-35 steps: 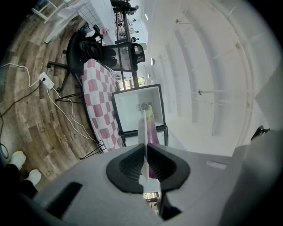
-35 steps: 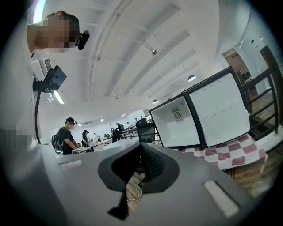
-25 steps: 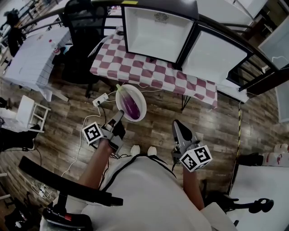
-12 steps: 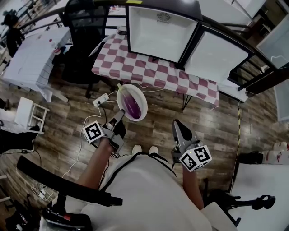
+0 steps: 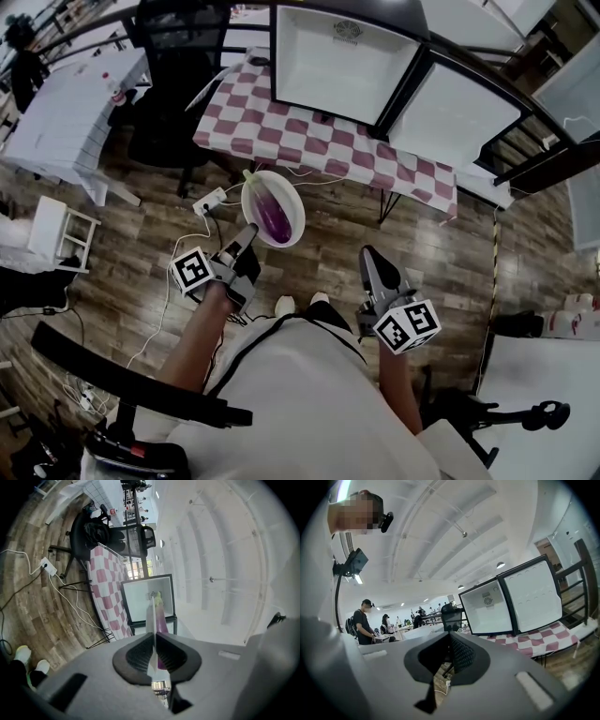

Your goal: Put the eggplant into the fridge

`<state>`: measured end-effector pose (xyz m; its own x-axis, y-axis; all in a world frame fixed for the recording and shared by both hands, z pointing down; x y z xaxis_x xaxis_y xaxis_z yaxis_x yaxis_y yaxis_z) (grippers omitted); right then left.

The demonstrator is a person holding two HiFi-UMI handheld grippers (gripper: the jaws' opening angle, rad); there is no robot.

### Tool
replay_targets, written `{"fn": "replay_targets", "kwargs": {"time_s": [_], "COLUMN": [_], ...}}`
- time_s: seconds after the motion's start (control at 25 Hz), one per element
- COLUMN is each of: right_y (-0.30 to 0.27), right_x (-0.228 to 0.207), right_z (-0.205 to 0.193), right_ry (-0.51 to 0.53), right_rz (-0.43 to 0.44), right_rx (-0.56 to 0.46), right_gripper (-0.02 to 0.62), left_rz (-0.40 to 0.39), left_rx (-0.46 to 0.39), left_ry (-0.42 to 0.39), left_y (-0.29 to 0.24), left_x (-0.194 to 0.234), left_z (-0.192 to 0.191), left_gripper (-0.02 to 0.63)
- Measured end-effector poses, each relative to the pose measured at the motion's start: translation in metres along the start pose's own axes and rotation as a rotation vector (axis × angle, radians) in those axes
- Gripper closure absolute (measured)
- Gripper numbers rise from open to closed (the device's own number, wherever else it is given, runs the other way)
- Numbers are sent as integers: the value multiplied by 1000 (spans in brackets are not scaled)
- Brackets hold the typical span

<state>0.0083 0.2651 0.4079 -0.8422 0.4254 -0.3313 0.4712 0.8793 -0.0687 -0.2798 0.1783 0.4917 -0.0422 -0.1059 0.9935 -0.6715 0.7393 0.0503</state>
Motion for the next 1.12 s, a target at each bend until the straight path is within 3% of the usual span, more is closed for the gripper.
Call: {"fn": "replay_targets", "kwargs": {"time_s": [0.6,1.12], "right_y": [-21,-70], "right_x": [-7,-68], "right_z": [0,18], "right_ry": [1,-22], "right_rz": [13,16], "right_rx": [21,25], "right_gripper": [588,588], "left_rz": [13,25], "left_rx": [-27,-37], "left_ry": [8,-1], "left_y": [-4,-76], "left_x": [11,12], "left_z": [12,32], "left_gripper": [580,580]}}
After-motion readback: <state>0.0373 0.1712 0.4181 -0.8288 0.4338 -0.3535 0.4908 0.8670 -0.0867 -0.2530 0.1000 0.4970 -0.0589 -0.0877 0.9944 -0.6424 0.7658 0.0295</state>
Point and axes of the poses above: the fingertips, and each gripper's own axes: y backward along the fingers, x to its left, z out of its top, the point moved 7 cm from there along y, backward along the fingers, and after that the axes turned 3 degrees about -x, right-handed, at the moved point
